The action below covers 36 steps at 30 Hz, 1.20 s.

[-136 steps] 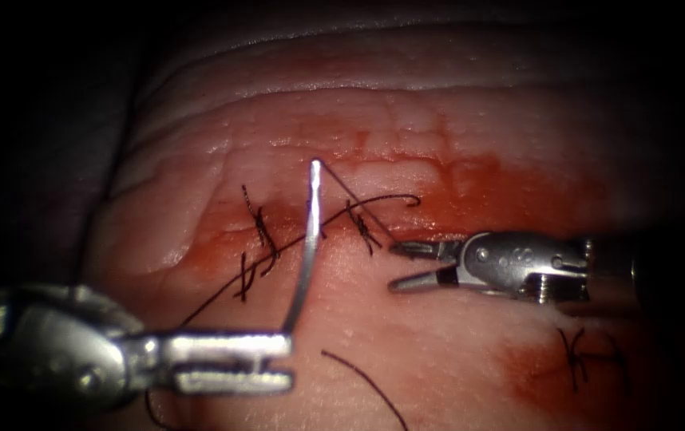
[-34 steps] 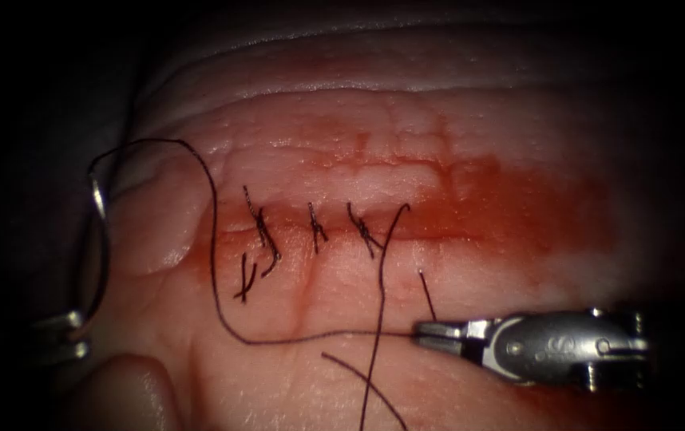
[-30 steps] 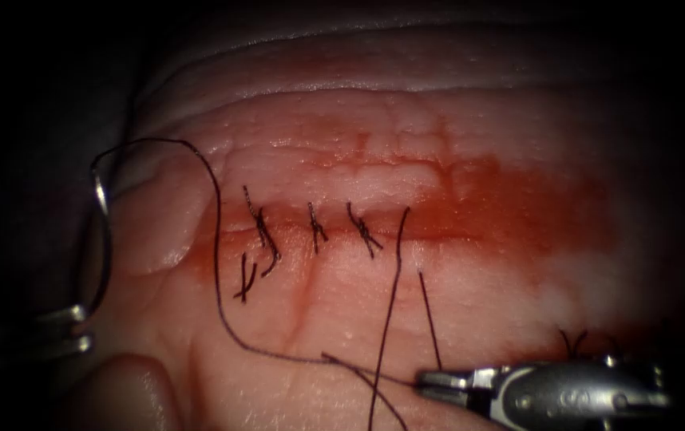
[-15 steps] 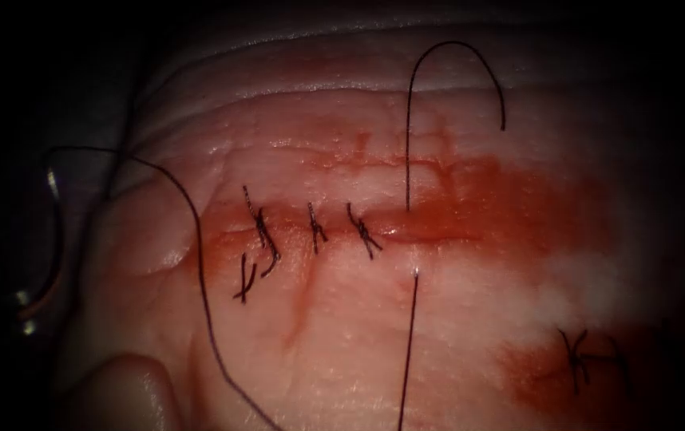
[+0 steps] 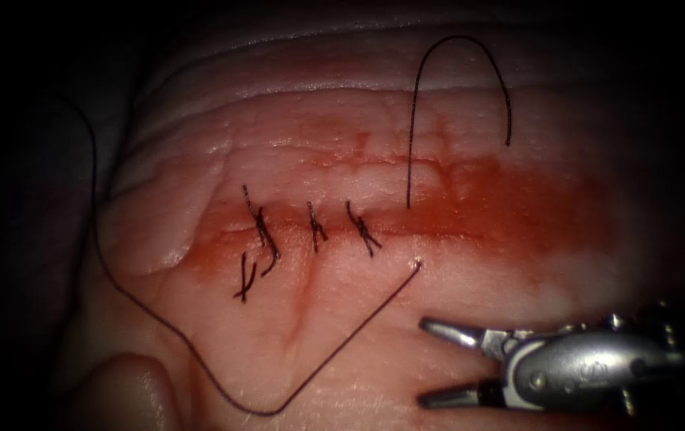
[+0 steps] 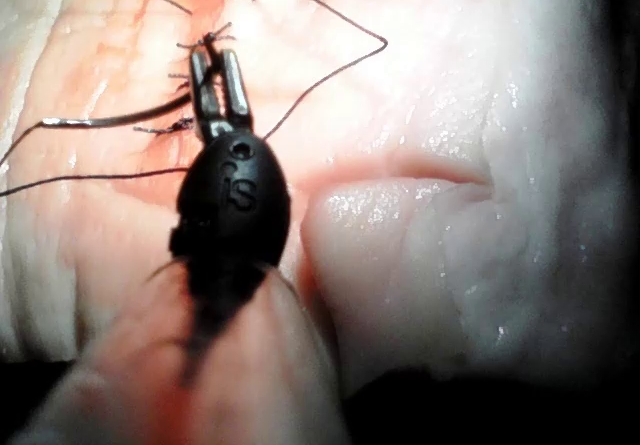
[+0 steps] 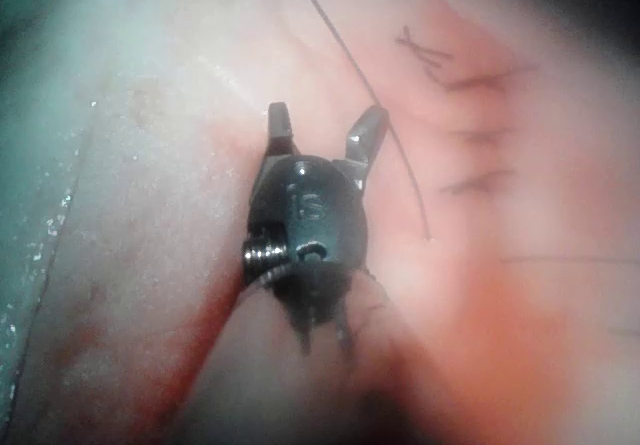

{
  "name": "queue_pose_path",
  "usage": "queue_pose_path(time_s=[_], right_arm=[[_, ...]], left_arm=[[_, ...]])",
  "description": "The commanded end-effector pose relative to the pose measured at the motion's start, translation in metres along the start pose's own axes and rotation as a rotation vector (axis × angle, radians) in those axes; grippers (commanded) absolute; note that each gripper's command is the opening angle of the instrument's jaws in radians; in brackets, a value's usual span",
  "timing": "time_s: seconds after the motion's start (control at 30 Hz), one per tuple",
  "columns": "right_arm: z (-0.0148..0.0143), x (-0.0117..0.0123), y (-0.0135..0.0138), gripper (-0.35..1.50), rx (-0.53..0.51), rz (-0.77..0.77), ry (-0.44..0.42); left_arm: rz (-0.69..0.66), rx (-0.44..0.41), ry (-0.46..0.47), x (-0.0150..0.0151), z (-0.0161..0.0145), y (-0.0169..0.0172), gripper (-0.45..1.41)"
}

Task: Wound Closure
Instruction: With the right hand, pull the suture through until only a short tail remains.

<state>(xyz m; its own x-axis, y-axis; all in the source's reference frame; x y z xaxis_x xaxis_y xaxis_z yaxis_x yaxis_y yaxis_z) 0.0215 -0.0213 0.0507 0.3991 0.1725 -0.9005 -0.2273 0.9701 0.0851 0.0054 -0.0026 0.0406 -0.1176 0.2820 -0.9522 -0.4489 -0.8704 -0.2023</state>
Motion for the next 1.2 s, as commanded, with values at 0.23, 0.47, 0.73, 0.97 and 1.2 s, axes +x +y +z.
queue_pose_path(time_s=[0.23,0.47,0.73,0.97,1.2], right_arm=[[0.0046,-0.0048,0.0026,1.10,-0.022,-0.016,-0.018],[0.0055,-0.0062,0.0038,-0.35,-0.016,-0.040,-0.070],[0.0040,-0.0057,0.0027,-0.35,-0.017,0.023,-0.137],[0.0024,-0.0034,-0.0001,-0.35,-0.009,0.042,-0.143],[0.0020,-0.0012,-0.0023,-0.35,-0.004,0.041,-0.133]], left_arm=[[0.002,-0.004,0.003,-0.0008,0.0007,0.0004,-0.45],[0.005,0.000,0.003,-0.0010,0.0010,0.0006,-0.45],[0.009,-0.002,0.010,-0.0012,0.0015,0.0010,-0.45],[0.012,0.000,0.019,-0.0017,0.0022,0.0013,-0.45],[0.016,-0.006,0.020,-0.0019,0.0026,0.0017,-0.45]])
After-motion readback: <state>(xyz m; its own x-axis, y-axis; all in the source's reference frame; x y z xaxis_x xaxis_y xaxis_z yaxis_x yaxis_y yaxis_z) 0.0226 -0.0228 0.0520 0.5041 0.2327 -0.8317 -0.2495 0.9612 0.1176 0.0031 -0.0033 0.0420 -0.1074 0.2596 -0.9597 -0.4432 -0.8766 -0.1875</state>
